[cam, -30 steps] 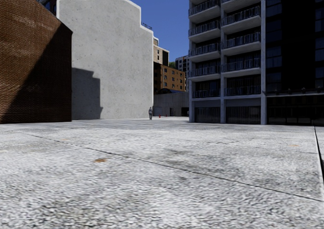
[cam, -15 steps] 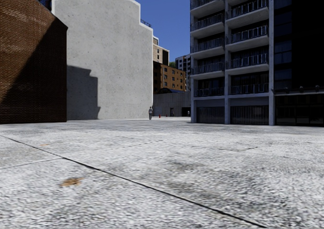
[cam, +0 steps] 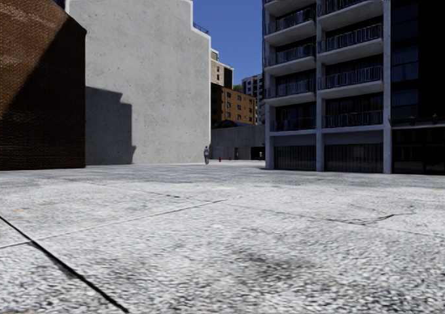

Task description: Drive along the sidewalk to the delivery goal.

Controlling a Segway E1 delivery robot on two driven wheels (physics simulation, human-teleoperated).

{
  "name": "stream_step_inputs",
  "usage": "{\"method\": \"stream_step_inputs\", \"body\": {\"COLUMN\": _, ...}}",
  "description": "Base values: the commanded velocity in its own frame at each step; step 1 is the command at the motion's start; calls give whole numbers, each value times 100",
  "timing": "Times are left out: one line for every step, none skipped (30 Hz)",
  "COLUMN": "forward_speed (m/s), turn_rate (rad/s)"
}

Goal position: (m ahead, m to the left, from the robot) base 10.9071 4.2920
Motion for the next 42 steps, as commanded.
{"method": "stream_step_inputs", "body": {"forward_speed": 200, "turn_rate": 20}}
{"method": "stream_step_inputs", "body": {"forward_speed": 200, "turn_rate": 20}}
{"method": "stream_step_inputs", "body": {"forward_speed": 200, "turn_rate": 24}}
{"method": "stream_step_inputs", "body": {"forward_speed": 200, "turn_rate": 24}}
{"method": "stream_step_inputs", "body": {"forward_speed": 200, "turn_rate": 30}}
{"method": "stream_step_inputs", "body": {"forward_speed": 200, "turn_rate": 34}}
{"method": "stream_step_inputs", "body": {"forward_speed": 200, "turn_rate": 35}}
{"method": "stream_step_inputs", "body": {"forward_speed": 200, "turn_rate": 35}}
{"method": "stream_step_inputs", "body": {"forward_speed": 200, "turn_rate": 35}}
{"method": "stream_step_inputs", "body": {"forward_speed": 200, "turn_rate": 35}}
{"method": "stream_step_inputs", "body": {"forward_speed": 200, "turn_rate": 35}}
{"method": "stream_step_inputs", "body": {"forward_speed": 200, "turn_rate": 35}}
{"method": "stream_step_inputs", "body": {"forward_speed": 200, "turn_rate": 35}}
{"method": "stream_step_inputs", "body": {"forward_speed": 200, "turn_rate": 35}}
{"method": "stream_step_inputs", "body": {"forward_speed": 200, "turn_rate": 35}}
{"method": "stream_step_inputs", "body": {"forward_speed": 200, "turn_rate": 35}}
{"method": "stream_step_inputs", "body": {"forward_speed": 200, "turn_rate": 35}}
{"method": "stream_step_inputs", "body": {"forward_speed": 200, "turn_rate": 35}}
{"method": "stream_step_inputs", "body": {"forward_speed": 200, "turn_rate": 35}}
{"method": "stream_step_inputs", "body": {"forward_speed": 200, "turn_rate": 35}}
{"method": "stream_step_inputs", "body": {"forward_speed": 200, "turn_rate": 35}}
{"method": "stream_step_inputs", "body": {"forward_speed": 200, "turn_rate": 35}}
{"method": "stream_step_inputs", "body": {"forward_speed": 200, "turn_rate": 35}}
{"method": "stream_step_inputs", "body": {"forward_speed": 200, "turn_rate": 35}}
{"method": "stream_step_inputs", "body": {"forward_speed": 200, "turn_rate": 35}}
{"method": "stream_step_inputs", "body": {"forward_speed": 200, "turn_rate": 35}}
{"method": "stream_step_inputs", "body": {"forward_speed": 200, "turn_rate": 35}}
{"method": "stream_step_inputs", "body": {"forward_speed": 200, "turn_rate": 35}}
{"method": "stream_step_inputs", "body": {"forward_speed": 200, "turn_rate": 35}}
{"method": "stream_step_inputs", "body": {"forward_speed": 200, "turn_rate": 35}}
{"method": "stream_step_inputs", "body": {"forward_speed": 200, "turn_rate": 35}}
{"method": "stream_step_inputs", "body": {"forward_speed": 200, "turn_rate": 35}}
{"method": "stream_step_inputs", "body": {"forward_speed": 200, "turn_rate": 35}}
{"method": "stream_step_inputs", "body": {"forward_speed": 200, "turn_rate": 35}}
{"method": "stream_step_inputs", "body": {"forward_speed": 200, "turn_rate": 35}}
{"method": "stream_step_inputs", "body": {"forward_speed": 200, "turn_rate": 35}}
{"method": "stream_step_inputs", "body": {"forward_speed": 200, "turn_rate": 35}}
{"method": "stream_step_inputs", "body": {"forward_speed": 200, "turn_rate": 35}}
{"method": "stream_step_inputs", "body": {"forward_speed": 200, "turn_rate": 35}}
{"method": "stream_step_inputs", "body": {"forward_speed": 200, "turn_rate": 35}}
{"method": "stream_step_inputs", "body": {"forward_speed": 200, "turn_rate": 35}}
{"method": "stream_step_inputs", "body": {"forward_speed": 200, "turn_rate": 35}}
